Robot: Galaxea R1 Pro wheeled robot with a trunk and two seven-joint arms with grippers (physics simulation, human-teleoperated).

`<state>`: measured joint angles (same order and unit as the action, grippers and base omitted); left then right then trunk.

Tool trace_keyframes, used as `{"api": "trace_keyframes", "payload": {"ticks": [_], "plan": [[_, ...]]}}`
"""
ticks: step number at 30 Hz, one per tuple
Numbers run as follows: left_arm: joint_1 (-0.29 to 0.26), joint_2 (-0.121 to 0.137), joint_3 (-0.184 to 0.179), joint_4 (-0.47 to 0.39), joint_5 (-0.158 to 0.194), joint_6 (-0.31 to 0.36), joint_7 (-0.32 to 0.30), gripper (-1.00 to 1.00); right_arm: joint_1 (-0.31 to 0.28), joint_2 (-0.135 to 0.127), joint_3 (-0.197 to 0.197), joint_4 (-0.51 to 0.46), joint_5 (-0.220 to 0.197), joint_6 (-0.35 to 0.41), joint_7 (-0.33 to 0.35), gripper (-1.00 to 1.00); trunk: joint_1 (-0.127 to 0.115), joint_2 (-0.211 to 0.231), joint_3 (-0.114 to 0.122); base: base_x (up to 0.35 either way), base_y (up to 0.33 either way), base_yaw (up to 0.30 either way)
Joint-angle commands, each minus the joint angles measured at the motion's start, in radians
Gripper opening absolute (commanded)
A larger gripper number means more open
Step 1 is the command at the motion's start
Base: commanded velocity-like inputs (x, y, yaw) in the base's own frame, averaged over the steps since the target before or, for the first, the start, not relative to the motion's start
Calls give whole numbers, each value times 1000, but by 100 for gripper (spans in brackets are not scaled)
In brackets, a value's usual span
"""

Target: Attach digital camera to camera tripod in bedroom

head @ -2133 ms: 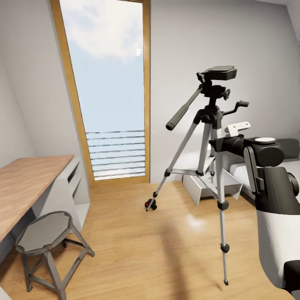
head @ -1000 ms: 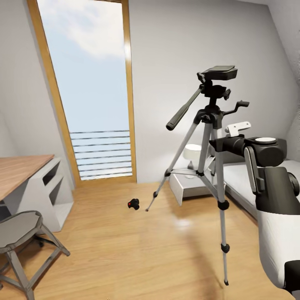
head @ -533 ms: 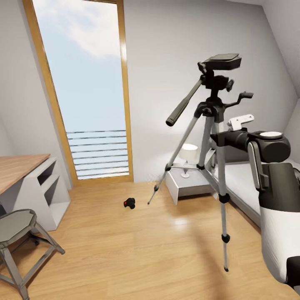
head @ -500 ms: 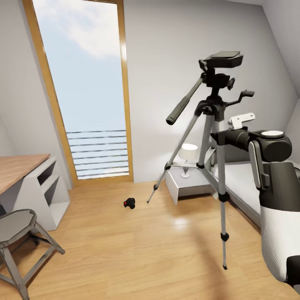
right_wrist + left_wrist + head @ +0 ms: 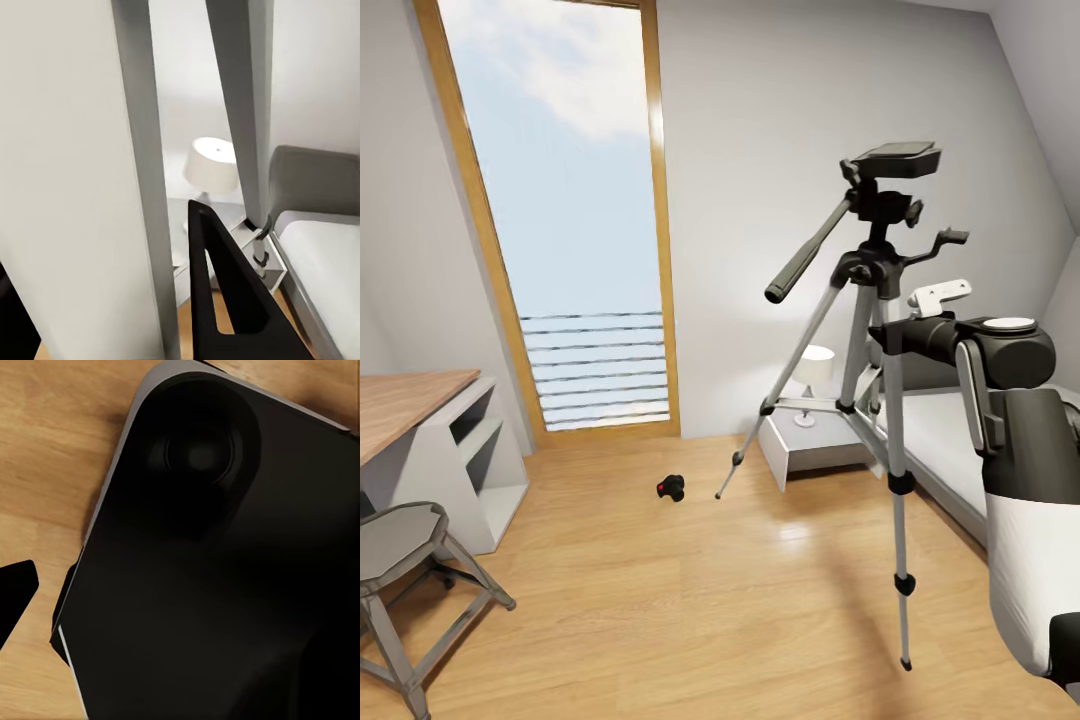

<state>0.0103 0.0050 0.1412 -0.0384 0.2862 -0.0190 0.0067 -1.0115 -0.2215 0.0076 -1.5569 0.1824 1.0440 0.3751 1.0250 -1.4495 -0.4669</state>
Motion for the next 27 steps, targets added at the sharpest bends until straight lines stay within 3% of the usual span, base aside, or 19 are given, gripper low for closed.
{"api": "trace_keyframes", "payload": {"ticks": [1,13,20,27], "plan": [[0,-2,8,-2,0,0,0,100,-1,0,2,-1,10,3,7,-100,0,-1,-1,0,0,0],[0,-6,14,0,2,-1,-6,100,-1,-5,-2,3,8,3,9,-100,0,-1,-1,0,0,0],[0,-9,15,0,4,-2,-7,100,-1,-11,-27,16,4,3,10,-100,0,-1,-1,0,-1,0],[0,-9,14,-1,2,-2,-8,100,-1,-12,-30,16,7,3,10,-100,0,-1,-1,0,-167,0]]}}
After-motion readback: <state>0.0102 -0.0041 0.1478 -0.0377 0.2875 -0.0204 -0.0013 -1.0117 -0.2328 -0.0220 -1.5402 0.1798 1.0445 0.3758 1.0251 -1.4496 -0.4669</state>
